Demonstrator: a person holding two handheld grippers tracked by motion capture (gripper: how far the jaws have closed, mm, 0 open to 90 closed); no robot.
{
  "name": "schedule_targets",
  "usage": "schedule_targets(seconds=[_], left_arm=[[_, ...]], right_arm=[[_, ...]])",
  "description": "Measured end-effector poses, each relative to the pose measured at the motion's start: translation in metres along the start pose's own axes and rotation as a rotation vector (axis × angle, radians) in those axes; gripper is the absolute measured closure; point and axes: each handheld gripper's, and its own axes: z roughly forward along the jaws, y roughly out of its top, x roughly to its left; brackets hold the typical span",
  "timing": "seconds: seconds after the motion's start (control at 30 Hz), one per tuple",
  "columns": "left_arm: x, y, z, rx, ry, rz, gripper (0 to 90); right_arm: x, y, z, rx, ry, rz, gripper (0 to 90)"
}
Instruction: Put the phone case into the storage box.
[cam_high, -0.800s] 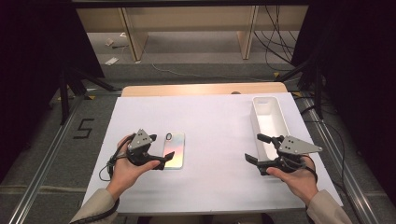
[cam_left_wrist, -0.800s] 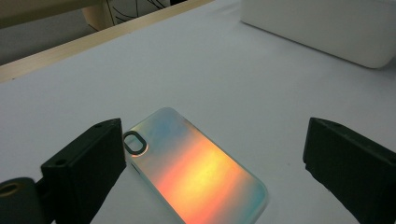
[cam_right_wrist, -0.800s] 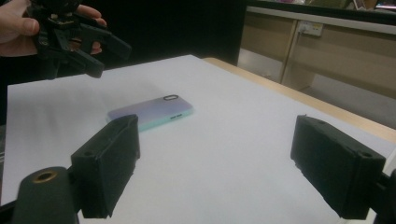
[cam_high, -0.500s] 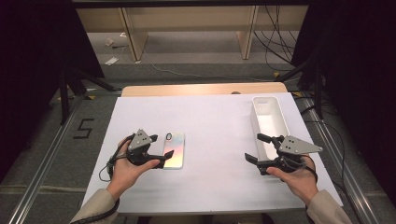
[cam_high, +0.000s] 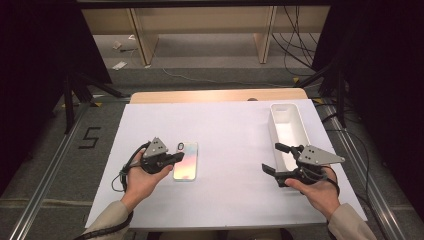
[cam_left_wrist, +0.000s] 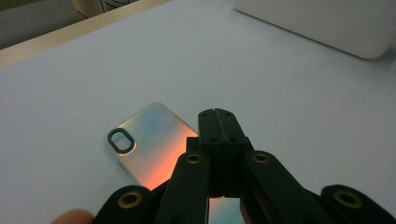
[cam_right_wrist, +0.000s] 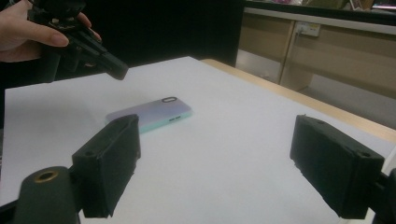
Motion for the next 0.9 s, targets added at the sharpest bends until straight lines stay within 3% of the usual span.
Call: schedule_targets(seconds=[0.27, 0.7, 0.9], left_arm=[[-0.012, 0.003, 0.018, 0.05, -0.029, 0.007, 89.8], [-0.03, -0.005, 0.063, 0.22, -0.049, 0.053, 89.8], [-0.031, -0.009, 0.068, 0.256, -0.048, 0.059, 89.9]], right_arm=[[-0.001, 0.0, 0.0, 0.002, -0.008, 0.001, 17.1], [-0.001, 0.0, 0.0, -0.002, -0.007, 0.009, 17.3], [-0.001, 0.0, 0.0, -0.004, -0.004, 0.01, 17.3]])
